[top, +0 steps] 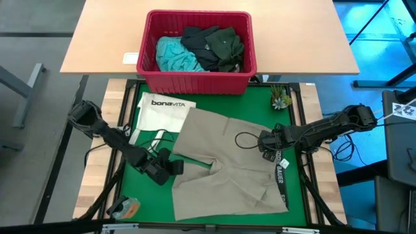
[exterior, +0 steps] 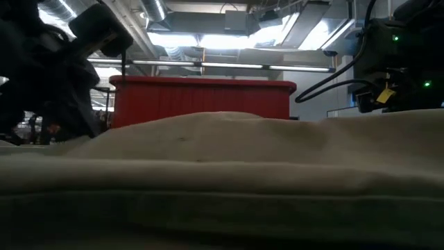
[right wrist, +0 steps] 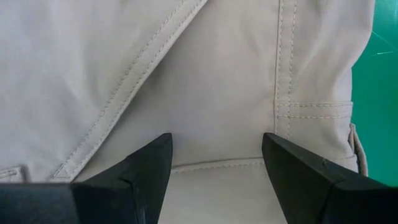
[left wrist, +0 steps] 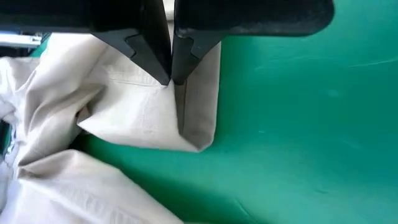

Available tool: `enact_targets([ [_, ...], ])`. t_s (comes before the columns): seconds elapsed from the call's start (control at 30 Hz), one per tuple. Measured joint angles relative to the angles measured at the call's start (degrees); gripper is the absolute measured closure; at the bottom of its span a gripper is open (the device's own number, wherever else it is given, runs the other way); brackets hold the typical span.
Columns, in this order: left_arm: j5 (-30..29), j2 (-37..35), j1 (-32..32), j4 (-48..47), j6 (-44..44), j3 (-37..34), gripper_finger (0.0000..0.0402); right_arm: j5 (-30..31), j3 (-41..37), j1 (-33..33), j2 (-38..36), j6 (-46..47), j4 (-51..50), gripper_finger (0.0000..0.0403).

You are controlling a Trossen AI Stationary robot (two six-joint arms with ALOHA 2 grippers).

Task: Fold Laundry from Bin
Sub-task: Fold the light brown shorts

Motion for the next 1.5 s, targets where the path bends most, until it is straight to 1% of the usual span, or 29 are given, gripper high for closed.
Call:
enact_targets([
  [0.07, -0.42, -2.03, -0.59, -3.36, -0.51, 0.0, 0.0401, 0.0, 0.0, 0.0, 0.0, 0.0, 0.0, 0.0152],
  [0.2, 1.07, -4.78, -1.72, -10.65, -3.19, 0.04, 0.0401, 0.01, 0.0, 0.02, 0.0, 0.0, -0.09, 0.0152],
  [0.37, 4.43, -5.66, -2.49, -17.82, -4.79, 0.04, 0.0401, 1.09, 0.0, 0.01, 0.0, 0.07, -0.09, 0.0152],
  [0.5, 4.25, -5.66, -2.47, -21.17, -4.79, 0.04, 0.0401, 2.22, 0.0, 0.02, 0.0, 0.1, -0.07, 0.0152],
  [0.6, 3.94, -5.66, -1.64, -21.33, -3.72, 0.04, 0.0401, 4.59, 0.0, 0.02, 0.0, 0.15, -0.08, 0.0152],
  [0.7, 3.88, -5.66, -0.89, -22.12, -0.96, 0.04, 0.0398, 8.2, 0.0, 0.02, 0.0, 0.15, -0.04, 0.0152],
  [0.87, 3.97, -5.64, 0.87, -27.2, 1.54, 0.02, 0.0388, 13.09, 0.0, 0.02, 0.02, 0.59, -0.02, 0.0152],
  [1.0, 5.71, -5.64, 2.51, -27.58, 4.66, 0.04, 0.037, 14.74, -0.02, 0.02, 0.02, 0.64, 0.07, 0.0152],
  [1.1, 7.5, -5.64, 3.85, -27.3, 7.06, 0.04, 0.0344, 15.89, -0.02, 0.02, 0.02, -0.05, 0.33, 0.0152],
  [1.3, 5.81, -6.37, 5.6, -29.42, 8.95, 0.02, 0.0295, 15.23, 0.68, 0.01, 0.02, -1.48, -0.71, 0.0152],
  [1.5, 4.37, -10.22, 4.84, -30.69, 13.39, 0.02, 0.028, 14.57, 3.65, 0.06, -2.74, -1.48, -2.18, 0.0152],
])
